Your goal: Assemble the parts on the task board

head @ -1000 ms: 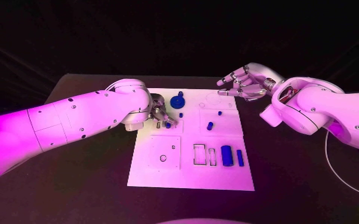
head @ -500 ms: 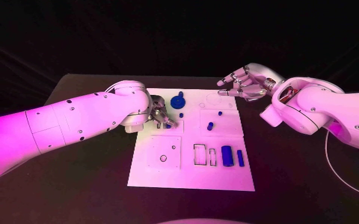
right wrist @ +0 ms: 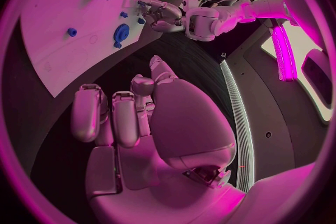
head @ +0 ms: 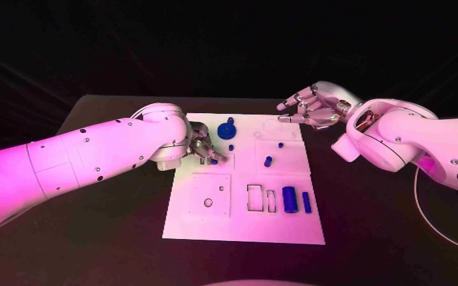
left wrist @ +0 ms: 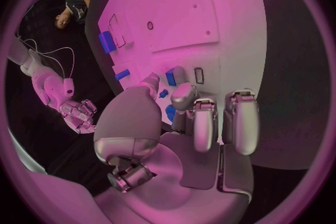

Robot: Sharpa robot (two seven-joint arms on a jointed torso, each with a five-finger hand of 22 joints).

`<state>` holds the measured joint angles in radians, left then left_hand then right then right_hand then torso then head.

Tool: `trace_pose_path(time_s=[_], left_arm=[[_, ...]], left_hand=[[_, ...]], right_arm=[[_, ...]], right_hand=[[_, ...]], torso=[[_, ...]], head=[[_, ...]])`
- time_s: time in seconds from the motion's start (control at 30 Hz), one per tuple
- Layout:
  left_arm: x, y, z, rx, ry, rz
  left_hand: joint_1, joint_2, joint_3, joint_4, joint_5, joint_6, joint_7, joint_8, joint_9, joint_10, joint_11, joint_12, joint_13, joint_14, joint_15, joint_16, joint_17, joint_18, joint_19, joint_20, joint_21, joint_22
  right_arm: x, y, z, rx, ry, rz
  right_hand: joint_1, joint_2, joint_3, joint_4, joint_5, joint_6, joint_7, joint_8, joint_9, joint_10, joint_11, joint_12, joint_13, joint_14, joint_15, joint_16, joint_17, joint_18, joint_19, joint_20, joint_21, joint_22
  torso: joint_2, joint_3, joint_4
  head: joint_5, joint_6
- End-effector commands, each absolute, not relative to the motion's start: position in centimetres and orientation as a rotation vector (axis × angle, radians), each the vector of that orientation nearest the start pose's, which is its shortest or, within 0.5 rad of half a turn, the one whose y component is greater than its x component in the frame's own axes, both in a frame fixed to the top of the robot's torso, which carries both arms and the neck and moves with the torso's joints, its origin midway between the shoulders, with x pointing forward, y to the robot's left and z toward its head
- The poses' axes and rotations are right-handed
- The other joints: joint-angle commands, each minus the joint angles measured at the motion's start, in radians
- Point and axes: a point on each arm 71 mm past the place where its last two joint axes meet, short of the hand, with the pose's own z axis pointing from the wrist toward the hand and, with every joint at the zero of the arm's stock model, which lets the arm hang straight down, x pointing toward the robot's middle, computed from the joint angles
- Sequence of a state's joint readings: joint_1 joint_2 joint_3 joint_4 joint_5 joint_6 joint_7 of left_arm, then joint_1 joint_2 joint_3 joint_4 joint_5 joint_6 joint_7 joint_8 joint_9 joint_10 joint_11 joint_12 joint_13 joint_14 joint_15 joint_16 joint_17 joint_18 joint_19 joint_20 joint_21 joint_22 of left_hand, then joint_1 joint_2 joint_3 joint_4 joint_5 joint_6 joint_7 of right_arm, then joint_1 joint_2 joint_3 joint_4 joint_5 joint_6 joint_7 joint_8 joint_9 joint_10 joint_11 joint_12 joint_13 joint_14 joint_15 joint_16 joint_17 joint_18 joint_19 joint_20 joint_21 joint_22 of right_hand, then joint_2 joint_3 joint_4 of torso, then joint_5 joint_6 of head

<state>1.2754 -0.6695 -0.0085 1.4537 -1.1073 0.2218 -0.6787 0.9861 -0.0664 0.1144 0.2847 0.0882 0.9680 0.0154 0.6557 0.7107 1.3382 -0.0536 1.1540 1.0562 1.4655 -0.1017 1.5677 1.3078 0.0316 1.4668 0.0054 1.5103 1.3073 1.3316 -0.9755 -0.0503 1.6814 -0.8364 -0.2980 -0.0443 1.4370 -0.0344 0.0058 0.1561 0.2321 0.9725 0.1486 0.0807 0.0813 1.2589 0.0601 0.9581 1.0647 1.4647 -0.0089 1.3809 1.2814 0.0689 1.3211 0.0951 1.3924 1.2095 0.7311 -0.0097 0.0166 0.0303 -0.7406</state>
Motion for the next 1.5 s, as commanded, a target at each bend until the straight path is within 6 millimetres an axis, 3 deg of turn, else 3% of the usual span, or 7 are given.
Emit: trace_pose_path(time_s=[0.03, 0.2, 0.33, 0.6, 0.8, 1.03, 1.5], left_arm=[[50.2, 16.2, -17.7, -0.069, 2.337, -0.298], [51.3, 17.6, -15.1, -0.072, 2.314, -0.274], [52.1, 18.2, -13.3, -0.084, 2.297, -0.272], [53.8, 18.6, -11.8, -0.108, 2.289, -0.261], [55.7, 18.9, -11.9, -0.143, 2.292, -0.227], [57.0, 18.8, -13.1, -0.143, 2.337, -0.173], [57.8, 19.2, -15.3, -0.172, 2.387, -0.114]], left_hand=[[-0.015, -0.001, -0.024, 0.004, -0.004, -0.004, -0.002, 0.007, -0.004, 0.001, 0.001, -0.002, -0.011, 0.105, -0.007, 0.003, 0.263, -0.013, 0.076, -0.005, 0.002, 0.189], [-0.008, 0.001, -0.060, 0.003, -0.008, -0.025, 0.006, 0.000, -0.015, -0.032, 0.008, -0.045, -0.061, 0.105, -0.002, 0.003, 0.263, -0.010, 0.070, -0.001, -0.010, 0.175], [0.017, 0.013, -0.081, 0.001, -0.006, -0.043, 0.015, -0.013, -0.030, -0.058, 0.016, -0.079, -0.102, 0.105, 0.005, 0.003, 0.263, -0.009, 0.068, 0.005, -0.014, 0.171], [0.080, 0.034, -0.099, -0.008, -0.003, -0.069, 0.032, -0.048, -0.065, -0.093, 0.030, -0.124, -0.159, 0.105, 0.016, 0.003, 0.263, -0.005, 0.061, 0.015, -0.028, 0.156], [0.121, 0.053, -0.114, -0.004, -0.002, -0.095, 0.053, -0.105, -0.117, -0.095, 0.047, -0.126, -0.169, 0.105, 0.031, 0.003, 0.263, -0.005, 0.061, 0.029, -0.029, 0.157], [0.128, 0.064, -0.128, 0.001, -0.002, -0.065, 0.049, -0.104, -0.133, -0.085, 0.045, -0.112, -0.160, 0.105, 0.031, 0.003, 0.263, -0.006, 0.064, 0.032, -0.024, 0.164], [0.126, 0.069, -0.134, 0.003, -0.003, -0.054, 0.046, -0.101, -0.137, -0.081, 0.043, -0.107, -0.156, 0.105, 0.030, 0.003, 0.263, -0.007, 0.065, 0.031, -0.022, 0.166]], right_arm=[[47.4, -22.0, -12.4, 0.338, 1.727, 1.008], [47.5, -22.0, -12.4, 0.341, 1.728, 1.004], [47.6, -22.0, -12.5, 0.342, 1.728, 1.003], [47.7, -21.9, -12.5, 0.343, 1.731, 1.006], [47.7, -21.8, -12.6, 0.343, 1.731, 1.009], [47.7, -21.6, -12.6, 0.340, 1.733, 1.012], [47.7, -21.5, -12.6, 0.337, 1.733, 1.015]], right_hand=[[-0.009, 0.000, 0.002, 0.005, 0.001, 0.004, 0.000, -0.004, 0.000, -0.009, -0.001, -0.004, -0.001, 0.040, -0.005, -0.003, -0.001, 0.014, -0.008, 0.002, -0.003, -0.001], [-0.009, 0.000, 0.002, 0.005, 0.001, 0.004, 0.000, -0.004, 0.000, -0.009, -0.001, -0.004, -0.001, 0.040, -0.005, -0.003, -0.001, 0.014, -0.008, 0.002, -0.003, -0.001], [-0.010, 0.000, 0.001, 0.005, 0.001, 0.004, 0.000, -0.003, 0.000, -0.008, -0.001, -0.003, -0.001, 0.039, -0.005, -0.005, -0.002, 0.014, -0.009, 0.002, -0.005, -0.003], [-0.010, 0.000, 0.001, 0.005, 0.001, 0.004, 0.000, -0.003, 0.000, -0.008, -0.001, -0.003, -0.001, 0.039, -0.005, -0.005, -0.002, 0.014, -0.009, 0.002, -0.005, -0.003], [-0.010, 0.000, 0.001, 0.005, 0.001, 0.004, 0.000, -0.003, 0.000, -0.008, -0.001, -0.003, -0.001, 0.039, -0.005, -0.005, -0.002, 0.014, -0.009, 0.002, -0.005, -0.003], [-0.010, 0.000, 0.001, 0.005, 0.001, 0.004, 0.000, -0.003, 0.000, -0.008, -0.001, -0.003, -0.001, 0.039, -0.005, -0.005, -0.002, 0.014, -0.009, 0.002, -0.005, -0.003], [-0.010, 0.001, 0.001, 0.005, 0.001, 0.004, 0.000, -0.003, 0.000, -0.008, -0.001, -0.003, -0.002, 0.040, -0.005, -0.005, -0.002, 0.014, -0.008, 0.002, -0.005, -0.003]], torso=[[-0.001, 0.0017, 0.0003], [-0.001, 0.0029, 0.0018], [0.000, 0.0009, 0.0000], [0.001, -0.0003, -0.0003], [0.001, 0.0005, 0.0017], [0.006, -0.0040, -0.0036], [0.005, -0.0046, -0.0026]], head=[[0.001, 0.003], [0.002, 0.003], [0.004, 0.007], [0.003, 0.011], [0.003, 0.015], [0.010, 0.017], [0.019, 0.016]])
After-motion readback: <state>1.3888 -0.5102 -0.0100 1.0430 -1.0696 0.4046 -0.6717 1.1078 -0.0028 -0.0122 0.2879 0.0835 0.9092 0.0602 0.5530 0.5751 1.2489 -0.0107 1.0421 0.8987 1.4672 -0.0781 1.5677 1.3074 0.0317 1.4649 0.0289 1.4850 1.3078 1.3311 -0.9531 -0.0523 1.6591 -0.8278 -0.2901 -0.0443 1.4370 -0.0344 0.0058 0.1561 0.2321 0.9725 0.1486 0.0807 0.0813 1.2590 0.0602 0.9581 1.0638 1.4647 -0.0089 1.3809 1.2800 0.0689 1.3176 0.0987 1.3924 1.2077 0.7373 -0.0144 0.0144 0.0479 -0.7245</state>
